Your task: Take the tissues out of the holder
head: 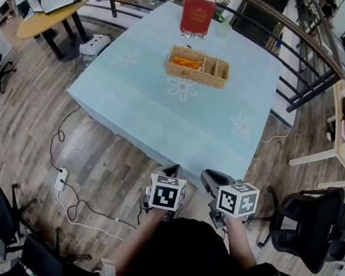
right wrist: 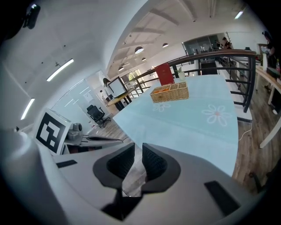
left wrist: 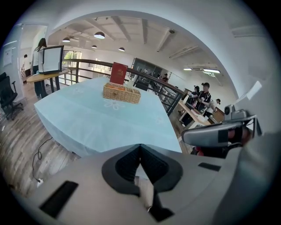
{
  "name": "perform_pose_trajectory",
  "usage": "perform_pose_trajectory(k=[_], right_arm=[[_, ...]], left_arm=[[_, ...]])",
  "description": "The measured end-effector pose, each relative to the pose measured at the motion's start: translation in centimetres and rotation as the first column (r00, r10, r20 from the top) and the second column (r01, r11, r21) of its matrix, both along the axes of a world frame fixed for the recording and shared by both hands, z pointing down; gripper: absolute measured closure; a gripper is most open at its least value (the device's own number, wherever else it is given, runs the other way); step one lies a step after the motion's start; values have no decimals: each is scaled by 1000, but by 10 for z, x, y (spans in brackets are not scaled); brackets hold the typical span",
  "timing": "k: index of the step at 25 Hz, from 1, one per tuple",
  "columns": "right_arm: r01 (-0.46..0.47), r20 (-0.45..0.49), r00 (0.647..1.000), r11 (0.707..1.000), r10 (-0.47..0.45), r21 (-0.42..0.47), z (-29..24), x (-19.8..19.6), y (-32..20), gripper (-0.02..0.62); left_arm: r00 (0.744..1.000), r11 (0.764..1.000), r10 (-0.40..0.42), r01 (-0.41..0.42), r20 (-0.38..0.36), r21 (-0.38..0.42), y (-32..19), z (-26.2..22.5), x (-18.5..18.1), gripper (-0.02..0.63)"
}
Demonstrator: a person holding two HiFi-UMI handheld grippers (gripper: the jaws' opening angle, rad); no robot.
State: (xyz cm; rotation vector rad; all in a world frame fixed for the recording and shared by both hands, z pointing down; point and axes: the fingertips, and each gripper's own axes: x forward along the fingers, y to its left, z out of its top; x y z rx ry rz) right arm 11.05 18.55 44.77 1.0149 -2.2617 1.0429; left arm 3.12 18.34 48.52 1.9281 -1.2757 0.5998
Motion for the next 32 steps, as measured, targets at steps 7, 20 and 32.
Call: perform_pose_trajectory(k=[7,20,32], right_arm=[[-2,-13,1000,999,2,-38,9,-16,-10,535],[100,0,995,994,-100,-52,11,-32,-26,571],[169,-7,985,982,-170,-86,30,-29,-96,581]], left_arm=[[1000,1000,9,-9,-28,-19,-17,5,-10,600],[998,997,-36,33,-46,-64,-28,13,-14,600],[998,994,-68,68,6,-82,-90,12,-13,601]])
